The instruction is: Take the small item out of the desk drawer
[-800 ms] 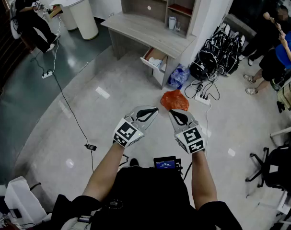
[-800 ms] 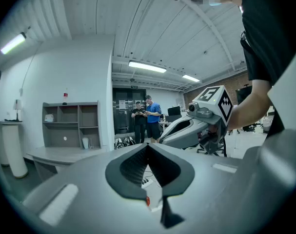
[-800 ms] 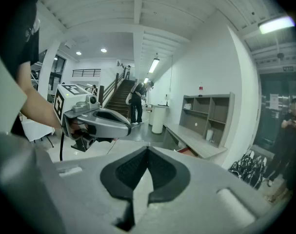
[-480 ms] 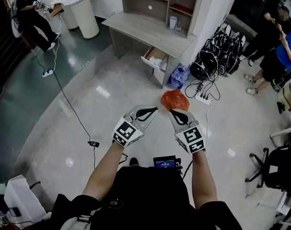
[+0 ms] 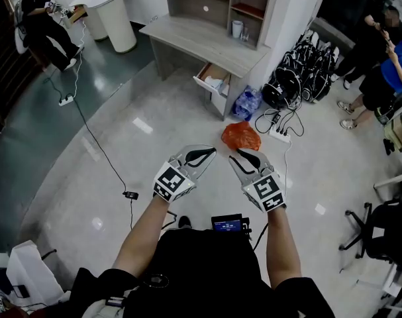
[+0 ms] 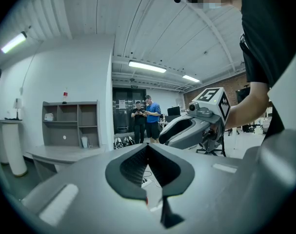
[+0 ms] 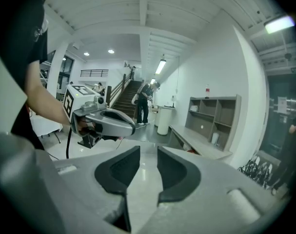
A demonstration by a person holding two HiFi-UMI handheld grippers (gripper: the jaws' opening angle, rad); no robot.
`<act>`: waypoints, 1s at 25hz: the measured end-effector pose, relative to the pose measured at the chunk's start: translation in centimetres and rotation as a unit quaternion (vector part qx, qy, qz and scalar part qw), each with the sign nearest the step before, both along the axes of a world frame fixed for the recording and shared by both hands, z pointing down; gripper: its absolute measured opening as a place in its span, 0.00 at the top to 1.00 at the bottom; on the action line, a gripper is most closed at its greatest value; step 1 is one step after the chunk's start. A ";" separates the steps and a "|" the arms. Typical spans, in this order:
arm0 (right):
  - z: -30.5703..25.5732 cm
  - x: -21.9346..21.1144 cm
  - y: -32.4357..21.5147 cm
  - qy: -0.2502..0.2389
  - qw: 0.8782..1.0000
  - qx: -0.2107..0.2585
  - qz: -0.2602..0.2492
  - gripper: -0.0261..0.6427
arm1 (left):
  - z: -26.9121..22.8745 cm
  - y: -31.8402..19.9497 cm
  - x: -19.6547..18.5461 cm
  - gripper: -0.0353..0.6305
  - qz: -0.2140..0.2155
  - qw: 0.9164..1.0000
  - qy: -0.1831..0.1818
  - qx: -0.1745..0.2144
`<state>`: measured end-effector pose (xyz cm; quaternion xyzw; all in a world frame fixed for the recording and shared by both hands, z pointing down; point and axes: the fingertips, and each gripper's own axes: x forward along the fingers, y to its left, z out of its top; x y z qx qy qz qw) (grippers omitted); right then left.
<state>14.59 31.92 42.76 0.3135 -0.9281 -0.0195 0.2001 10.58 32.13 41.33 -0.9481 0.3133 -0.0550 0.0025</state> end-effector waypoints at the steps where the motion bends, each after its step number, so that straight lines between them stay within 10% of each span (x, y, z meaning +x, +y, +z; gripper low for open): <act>1: 0.0 0.1 0.1 0.003 1.000 0.005 -0.008 0.81 | 0.1 0.0 0.2 0.94 0.000 1.000 -0.001 0.000; 5: -0.1 1.3 0.1 0.009 1.000 0.018 -0.006 0.95 | 0.2 0.2 0.9 0.94 -0.002 1.000 -0.008 -0.001; 25: 1.6 7.1 -1.0 -0.024 0.999 -0.036 0.003 0.96 | 1.6 -0.4 5.0 0.94 -0.045 0.999 -0.013 -0.023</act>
